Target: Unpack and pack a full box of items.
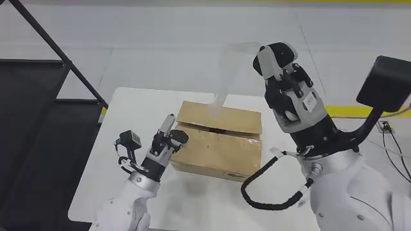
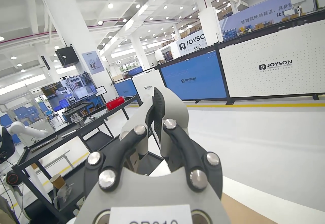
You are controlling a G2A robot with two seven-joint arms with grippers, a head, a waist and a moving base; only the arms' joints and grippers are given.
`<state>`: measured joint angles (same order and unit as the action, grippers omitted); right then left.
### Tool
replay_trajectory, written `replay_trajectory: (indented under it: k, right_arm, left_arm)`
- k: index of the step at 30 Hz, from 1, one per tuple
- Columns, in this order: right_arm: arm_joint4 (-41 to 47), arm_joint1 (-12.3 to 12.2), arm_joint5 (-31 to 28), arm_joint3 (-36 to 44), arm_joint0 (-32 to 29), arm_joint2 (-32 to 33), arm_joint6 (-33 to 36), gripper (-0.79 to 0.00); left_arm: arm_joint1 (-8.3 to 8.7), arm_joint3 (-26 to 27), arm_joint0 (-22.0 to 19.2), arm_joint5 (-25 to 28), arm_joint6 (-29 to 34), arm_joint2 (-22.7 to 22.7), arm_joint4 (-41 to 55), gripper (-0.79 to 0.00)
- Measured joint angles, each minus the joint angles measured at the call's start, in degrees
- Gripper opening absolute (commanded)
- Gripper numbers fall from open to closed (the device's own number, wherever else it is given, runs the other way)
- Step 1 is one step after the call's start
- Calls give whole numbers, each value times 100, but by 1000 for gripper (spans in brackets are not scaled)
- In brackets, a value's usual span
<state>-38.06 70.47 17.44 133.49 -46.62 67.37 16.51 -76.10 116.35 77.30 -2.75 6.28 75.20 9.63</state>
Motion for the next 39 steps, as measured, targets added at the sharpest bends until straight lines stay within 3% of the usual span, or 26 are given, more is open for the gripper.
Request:
replay_trajectory:
  k: [9, 12, 13, 18, 25, 30, 32, 39]
  right_arm:
    - [322, 90, 39, 19, 151, -78, -18, -785]
    - [310, 107, 34, 35, 143, -73, -12, -785]
    - [307, 112, 34, 40, 139, -70, -12, -785]
    - [304, 138, 19, 41, 117, -29, -12, -785]
    - [329, 172, -32, 23, 95, 18, -2, -785]
    - [318, 193, -64, 28, 84, 55, 25, -785]
    - [314, 201, -80, 34, 76, 68, 46, -785]
    - [255, 224, -118, 20, 82, 134, 104, -785]
  left_arm:
    - [-80, -669, -561, 669, -210, -586, -838, 0]
    - [-101, -816, -688, 813, -173, -695, -920, -105]
    - [-105, -847, -713, 841, -146, -719, -948, -105]
    - [-117, -929, -748, 919, 25, -805, -1001, -453]
    - [-130, -903, -728, 1026, 193, -812, -829, -696]
    - [-133, -856, -689, 1108, 293, -768, -680, -733]
    - [-136, -856, -693, 1080, 312, -753, -653, -785]
    - [-147, -843, -686, 1020, 417, -744, -499, -785]
